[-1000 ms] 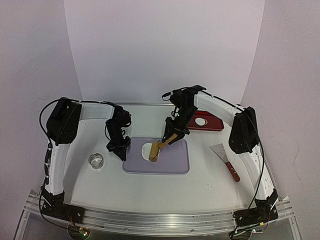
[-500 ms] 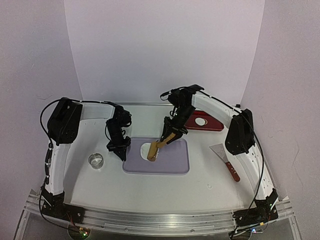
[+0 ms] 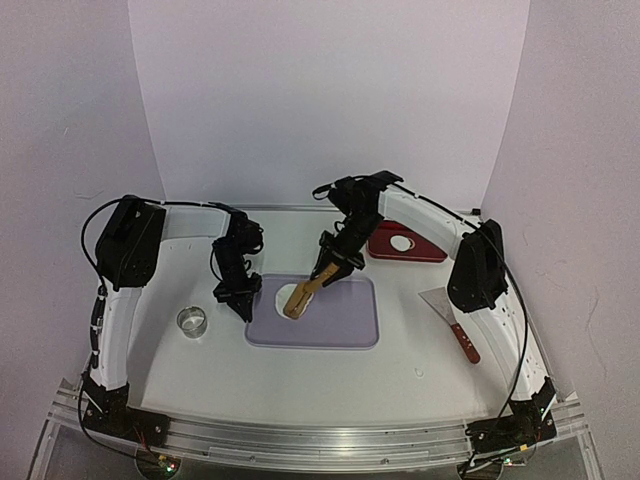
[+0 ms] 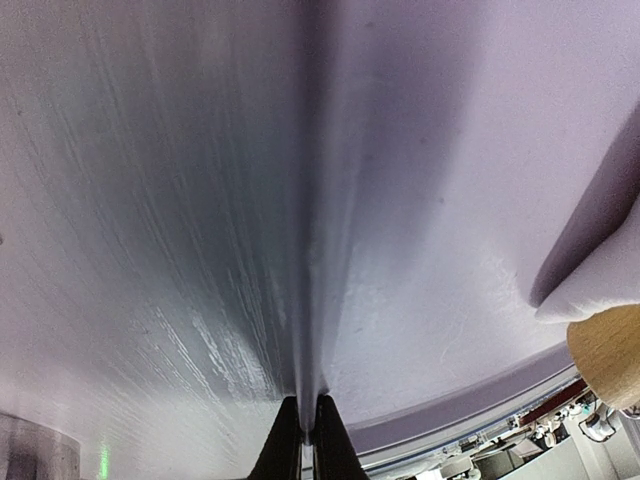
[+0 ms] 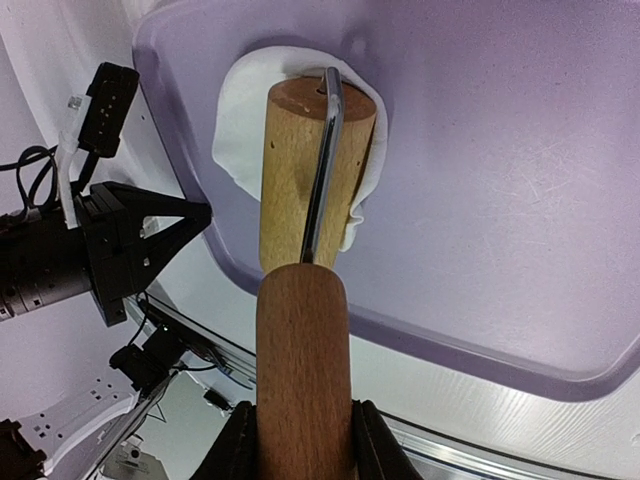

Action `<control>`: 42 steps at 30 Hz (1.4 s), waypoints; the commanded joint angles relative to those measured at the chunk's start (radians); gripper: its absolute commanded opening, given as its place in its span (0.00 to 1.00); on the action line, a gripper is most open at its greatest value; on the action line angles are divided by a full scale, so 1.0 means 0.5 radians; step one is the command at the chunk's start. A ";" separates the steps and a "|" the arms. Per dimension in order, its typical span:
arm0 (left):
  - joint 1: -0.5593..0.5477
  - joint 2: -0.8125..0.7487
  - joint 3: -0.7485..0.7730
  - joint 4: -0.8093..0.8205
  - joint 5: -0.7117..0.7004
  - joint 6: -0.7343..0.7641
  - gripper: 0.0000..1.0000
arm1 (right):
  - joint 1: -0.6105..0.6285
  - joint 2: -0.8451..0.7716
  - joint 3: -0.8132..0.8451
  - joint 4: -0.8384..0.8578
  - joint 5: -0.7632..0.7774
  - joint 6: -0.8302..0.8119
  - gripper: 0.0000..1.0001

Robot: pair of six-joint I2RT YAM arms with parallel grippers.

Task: Roll out the dumpling wrappers from the dough

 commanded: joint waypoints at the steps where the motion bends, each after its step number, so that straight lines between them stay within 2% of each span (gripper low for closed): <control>1: -0.106 0.155 -0.092 0.297 -0.008 0.046 0.00 | 0.089 0.579 -0.265 0.140 0.708 0.345 0.00; 20: -0.140 0.144 -0.136 0.345 0.044 -0.006 0.00 | 0.108 0.677 -0.266 0.116 1.089 0.759 0.00; 32: -0.153 0.100 -0.244 0.417 0.078 -0.069 0.00 | 0.194 0.775 -0.221 -0.067 1.370 1.140 0.00; 39: -0.153 0.065 -0.275 0.434 0.059 -0.115 0.00 | 0.209 0.737 -0.310 -0.055 1.407 1.152 0.00; 42: -0.150 0.052 -0.272 0.408 -0.001 -0.128 0.00 | 0.186 0.636 -0.482 -0.042 1.361 1.068 0.00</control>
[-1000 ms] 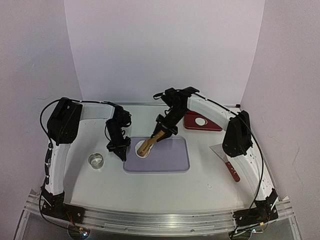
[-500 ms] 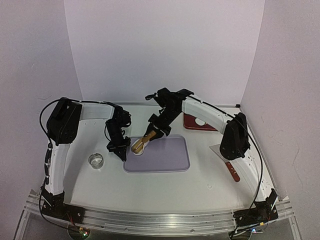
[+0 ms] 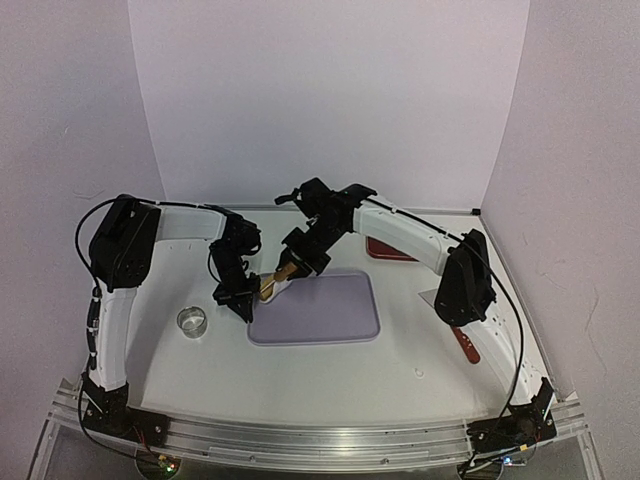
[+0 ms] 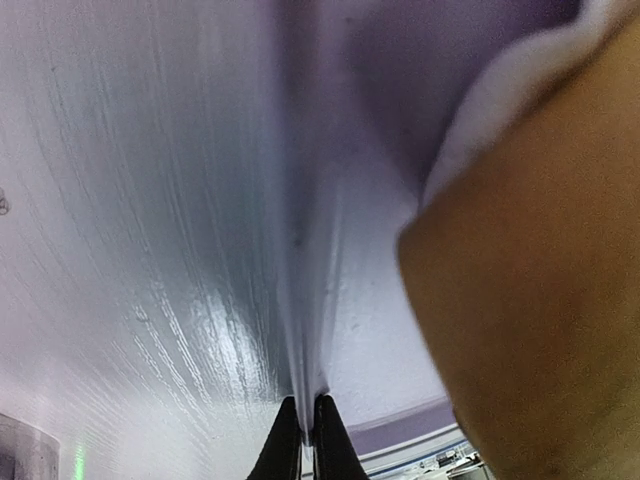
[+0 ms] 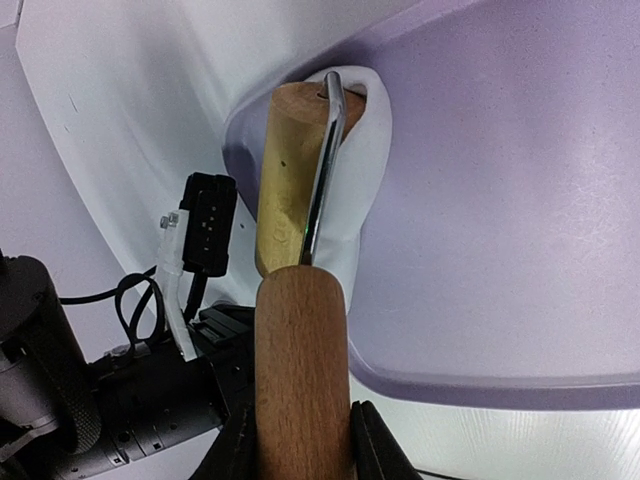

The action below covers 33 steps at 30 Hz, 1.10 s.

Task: Roll out the dumpling wrappers from the dough

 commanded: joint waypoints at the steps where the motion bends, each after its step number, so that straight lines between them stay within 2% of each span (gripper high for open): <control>1: -0.144 0.145 -0.114 0.234 -0.056 0.025 0.00 | -0.093 0.515 -0.612 -0.647 0.815 0.016 0.00; 13: -0.117 0.094 -0.141 0.280 -0.171 0.012 0.00 | -0.132 -0.180 -1.245 -0.652 1.054 -0.373 0.00; 20: -0.083 0.073 -0.126 0.301 -0.190 0.033 0.00 | -0.132 -0.425 -1.508 -0.707 1.199 -0.648 0.00; 28: -0.079 0.030 -0.164 0.330 -0.188 0.055 0.00 | -0.118 -0.613 -1.758 -0.709 1.094 -1.051 0.00; 33: -0.079 0.003 -0.218 0.356 -0.182 0.060 0.00 | -0.117 -0.731 -1.655 -0.797 1.085 -1.191 0.00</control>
